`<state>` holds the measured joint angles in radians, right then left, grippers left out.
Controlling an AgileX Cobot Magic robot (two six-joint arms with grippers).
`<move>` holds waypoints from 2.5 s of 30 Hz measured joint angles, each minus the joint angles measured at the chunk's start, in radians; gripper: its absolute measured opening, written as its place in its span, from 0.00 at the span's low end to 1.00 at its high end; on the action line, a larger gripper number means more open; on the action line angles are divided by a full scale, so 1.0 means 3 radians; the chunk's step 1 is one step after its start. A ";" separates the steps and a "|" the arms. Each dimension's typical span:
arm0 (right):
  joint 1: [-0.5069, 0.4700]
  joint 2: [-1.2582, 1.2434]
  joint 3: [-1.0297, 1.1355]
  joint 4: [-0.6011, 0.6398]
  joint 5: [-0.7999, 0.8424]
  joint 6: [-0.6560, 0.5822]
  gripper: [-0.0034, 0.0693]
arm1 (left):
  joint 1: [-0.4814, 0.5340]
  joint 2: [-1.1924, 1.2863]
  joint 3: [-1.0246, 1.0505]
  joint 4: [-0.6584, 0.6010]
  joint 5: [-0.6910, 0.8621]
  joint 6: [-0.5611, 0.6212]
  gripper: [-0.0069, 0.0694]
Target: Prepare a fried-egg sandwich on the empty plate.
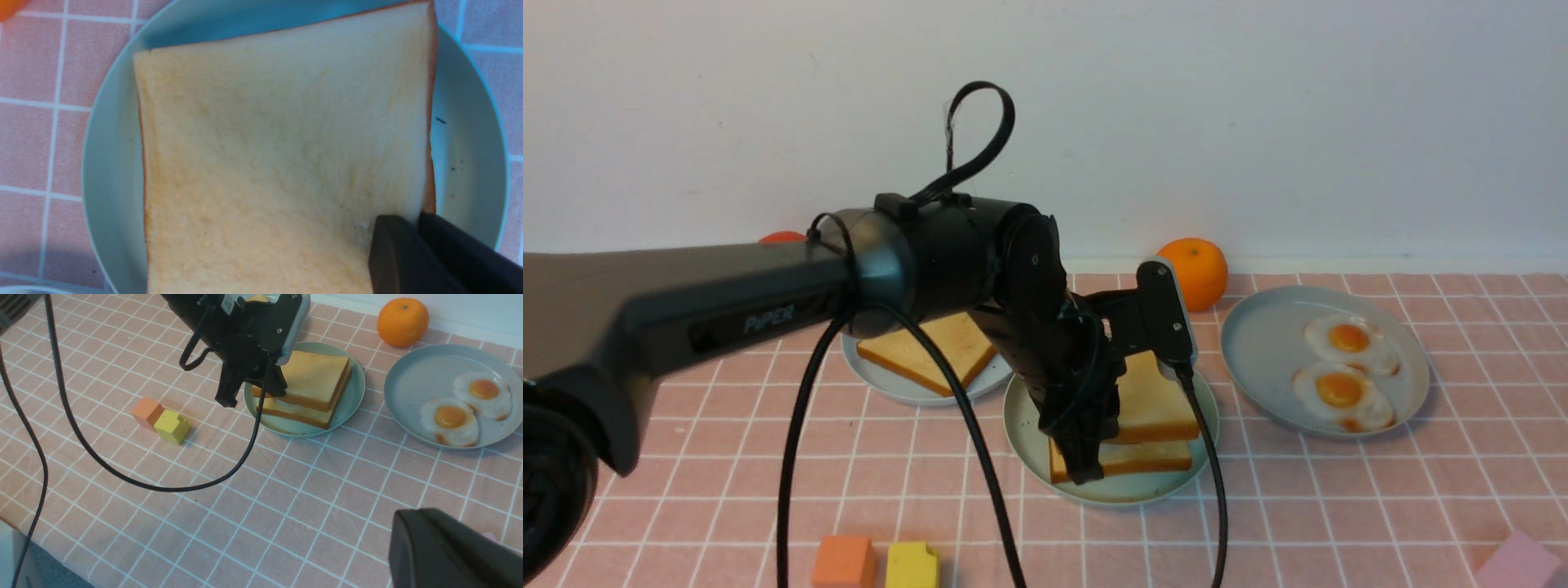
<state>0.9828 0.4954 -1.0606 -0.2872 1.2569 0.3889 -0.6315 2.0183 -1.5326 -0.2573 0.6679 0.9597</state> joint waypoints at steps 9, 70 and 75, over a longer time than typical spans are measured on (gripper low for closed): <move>0.0000 0.0000 0.0000 0.0027 0.0000 0.0003 0.10 | 0.0000 0.0000 0.0000 0.0016 0.0059 0.0142 0.23; 0.0000 -0.0199 0.0001 0.0351 0.0000 -0.0232 0.04 | -0.0136 -0.5964 0.3955 -0.0841 -0.1464 -0.2378 0.11; 0.0000 -0.0199 0.0001 0.0351 0.0000 -0.0232 0.04 | -0.0136 -0.5964 0.3955 -0.0841 -0.1466 -0.2378 0.11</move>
<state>0.9828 0.4357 -1.0602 -0.1821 1.2569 0.3194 -0.6721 0.2291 -0.3462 -0.5095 0.2280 0.2464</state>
